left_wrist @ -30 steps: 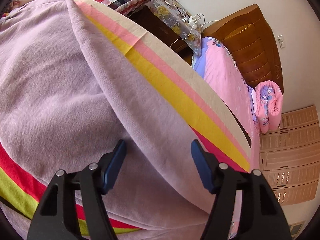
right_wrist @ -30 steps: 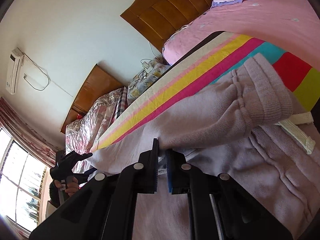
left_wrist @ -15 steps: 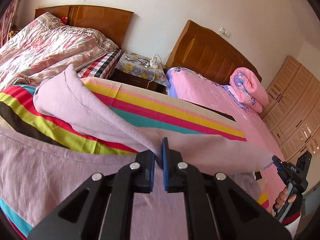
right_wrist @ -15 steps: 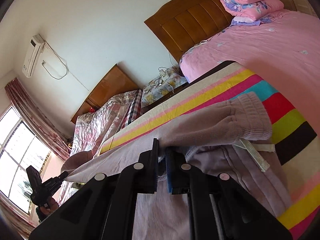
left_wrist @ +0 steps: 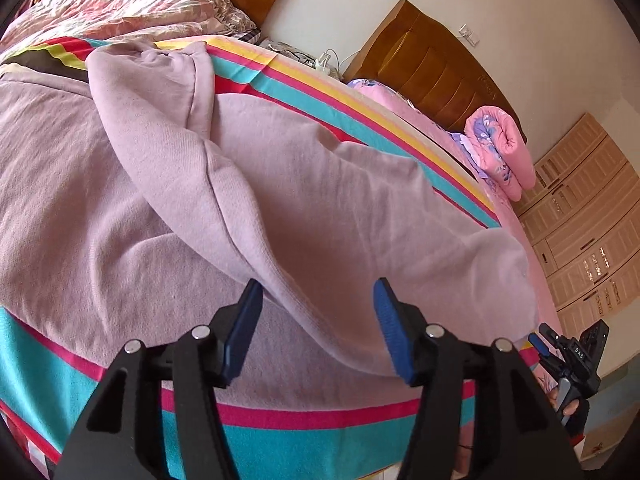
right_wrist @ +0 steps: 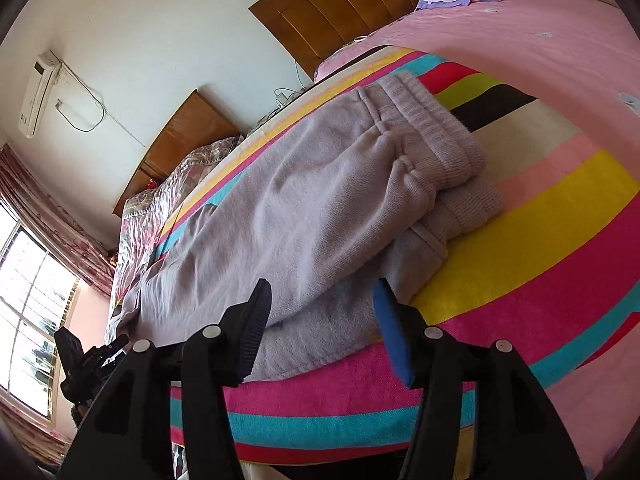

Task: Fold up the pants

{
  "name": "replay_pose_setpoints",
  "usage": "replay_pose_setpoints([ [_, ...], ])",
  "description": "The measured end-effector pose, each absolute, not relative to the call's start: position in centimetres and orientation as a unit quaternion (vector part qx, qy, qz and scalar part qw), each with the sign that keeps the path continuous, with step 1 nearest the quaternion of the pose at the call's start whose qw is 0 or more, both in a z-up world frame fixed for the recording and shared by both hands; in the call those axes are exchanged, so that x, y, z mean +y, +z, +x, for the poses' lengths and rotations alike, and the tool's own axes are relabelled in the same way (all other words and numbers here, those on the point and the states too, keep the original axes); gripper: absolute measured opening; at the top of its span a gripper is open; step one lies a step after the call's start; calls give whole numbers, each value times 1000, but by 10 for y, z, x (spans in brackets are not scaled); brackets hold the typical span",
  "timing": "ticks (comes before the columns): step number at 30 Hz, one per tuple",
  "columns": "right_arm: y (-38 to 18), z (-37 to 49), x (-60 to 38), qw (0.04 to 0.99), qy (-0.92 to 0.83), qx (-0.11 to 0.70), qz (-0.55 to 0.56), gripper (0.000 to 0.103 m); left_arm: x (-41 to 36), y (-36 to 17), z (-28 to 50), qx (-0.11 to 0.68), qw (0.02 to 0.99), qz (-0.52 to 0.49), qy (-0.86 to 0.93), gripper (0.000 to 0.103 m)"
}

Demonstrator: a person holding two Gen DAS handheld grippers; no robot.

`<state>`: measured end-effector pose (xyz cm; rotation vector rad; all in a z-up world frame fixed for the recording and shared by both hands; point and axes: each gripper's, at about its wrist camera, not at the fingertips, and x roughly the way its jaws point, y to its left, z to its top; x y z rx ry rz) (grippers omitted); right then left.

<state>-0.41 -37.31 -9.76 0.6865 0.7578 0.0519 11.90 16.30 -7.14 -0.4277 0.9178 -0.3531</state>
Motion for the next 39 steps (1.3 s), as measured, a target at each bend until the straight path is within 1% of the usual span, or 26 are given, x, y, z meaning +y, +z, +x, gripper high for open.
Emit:
replay_pose_setpoints([
  [3,-103,0,-376,870,20,361,334,53,165,-72,128,443,849,-231,-173,58],
  [6,-102,7,-387,868,18,346,356,53,160,-72,130,446,847,-231,-174,58],
  [9,-106,21,-390,862,25,347,369,52,154,-77,133,457,843,-220,-178,56],
  [10,-109,24,-393,857,23,351,377,49,152,-78,132,461,843,-217,-176,53],
  [11,-113,26,-397,853,22,350,388,44,151,-79,133,462,843,-213,-173,47],
  [12,-115,28,-402,849,21,345,399,33,149,-78,135,464,845,-204,-171,28],
  [13,-117,29,-405,847,20,343,406,24,148,-76,137,465,847,-193,-169,12],
  [14,-115,31,-408,849,13,343,402,14,147,-73,138,462,850,-186,-170,10],
  [15,-109,34,-408,854,13,343,390,11,147,-67,140,457,854,-182,-173,6],
  [19,-49,45,-389,903,13,320,286,10,148,-14,144,405,882,-154,-187,5],
  [21,-24,44,-384,915,20,300,267,10,154,11,140,382,893,-150,-186,6],
  [23,-15,34,-381,920,27,292,260,10,159,19,129,377,898,-133,-183,6],
  [25,-27,20,-378,915,33,300,268,10,162,2,118,399,892,-122,-176,7],
  [28,-76,7,-377,897,4,346,273,10,162,-52,112,462,861,-128,-171,8],
  [30,-106,2,-385,879,1,359,314,10,153,-77,111,481,857,-104,-153,8],
  [31,-111,1,-387,876,2,356,325,10,149,-81,109,479,861,-89,-146,8],
  [33,-108,0,-386,878,0,352,325,10,151,-79,108,475,863,-100,-143,8],
  [36,-96,-1,-386,884,5,342,318,10,158,-62,101,453,872,-112,-150,9],
  [39,-107,1,-389,875,4,356,327,11,158,-62,98,452,873,-108,-150,11],
])
